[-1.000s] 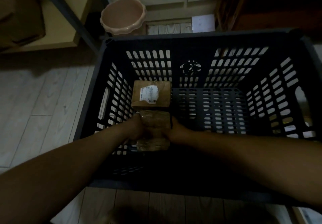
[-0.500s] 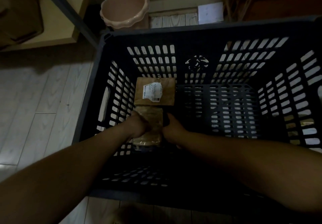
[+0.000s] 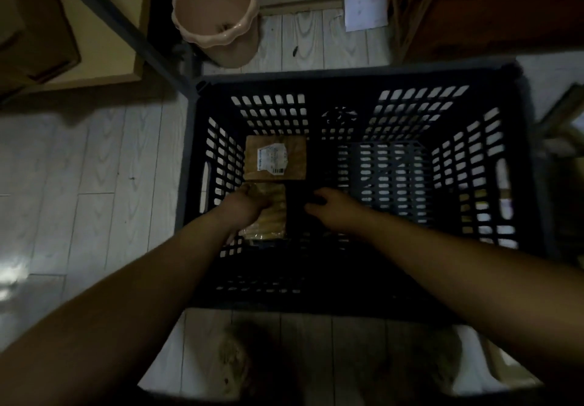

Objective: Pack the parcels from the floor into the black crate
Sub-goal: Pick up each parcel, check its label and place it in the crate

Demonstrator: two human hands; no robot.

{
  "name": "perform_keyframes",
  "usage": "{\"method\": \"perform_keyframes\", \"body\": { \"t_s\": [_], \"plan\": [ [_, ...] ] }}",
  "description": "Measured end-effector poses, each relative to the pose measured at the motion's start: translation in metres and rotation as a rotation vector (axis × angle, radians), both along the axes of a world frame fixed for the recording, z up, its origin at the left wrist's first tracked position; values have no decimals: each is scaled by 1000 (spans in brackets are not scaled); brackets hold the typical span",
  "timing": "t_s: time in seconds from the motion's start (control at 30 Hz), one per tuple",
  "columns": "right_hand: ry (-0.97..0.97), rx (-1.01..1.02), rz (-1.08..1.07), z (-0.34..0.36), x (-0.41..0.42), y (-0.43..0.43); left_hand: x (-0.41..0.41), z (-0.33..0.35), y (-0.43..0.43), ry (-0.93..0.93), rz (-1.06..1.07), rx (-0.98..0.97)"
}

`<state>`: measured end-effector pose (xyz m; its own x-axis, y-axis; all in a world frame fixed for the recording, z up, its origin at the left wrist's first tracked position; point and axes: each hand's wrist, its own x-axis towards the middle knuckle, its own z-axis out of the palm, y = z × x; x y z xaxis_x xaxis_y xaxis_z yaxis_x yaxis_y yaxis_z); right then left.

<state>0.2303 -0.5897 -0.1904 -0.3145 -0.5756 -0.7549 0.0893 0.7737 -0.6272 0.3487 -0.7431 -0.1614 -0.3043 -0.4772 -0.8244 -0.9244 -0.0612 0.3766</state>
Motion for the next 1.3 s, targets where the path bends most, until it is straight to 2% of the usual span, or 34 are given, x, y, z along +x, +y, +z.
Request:
{"method": "perform_keyframes", "body": {
  "t_s": [0.17, 0.33, 0.47, 0.57, 0.73, 0.93, 1.13, 1.3],
  "plan": [
    [97, 54, 58, 150, -12, 47, -4, 155, 36, 69, 1, 81],
    [318, 26, 232, 328, -14, 93, 6, 336, 77, 176, -46, 115],
    [433, -17, 234, 457, -9, 132, 14, 470, 116, 242, -114, -13],
    [498, -19, 191, 528, -2, 165, 20, 537, 142, 285, -272, -168],
    [715, 25, 64, 614, 20, 234, 22, 598, 186, 336, -488, -290],
    [874, 118, -93, 687, 68, 330, 28, 663, 274, 487, -691, -308],
    [956, 163, -229, 726, 97, 429, 37, 701, 361, 608, -776, -283],
    [925, 214, -288, 734, 102, 523, 24, 713, 449, 644, -822, -292]
  ]
}}
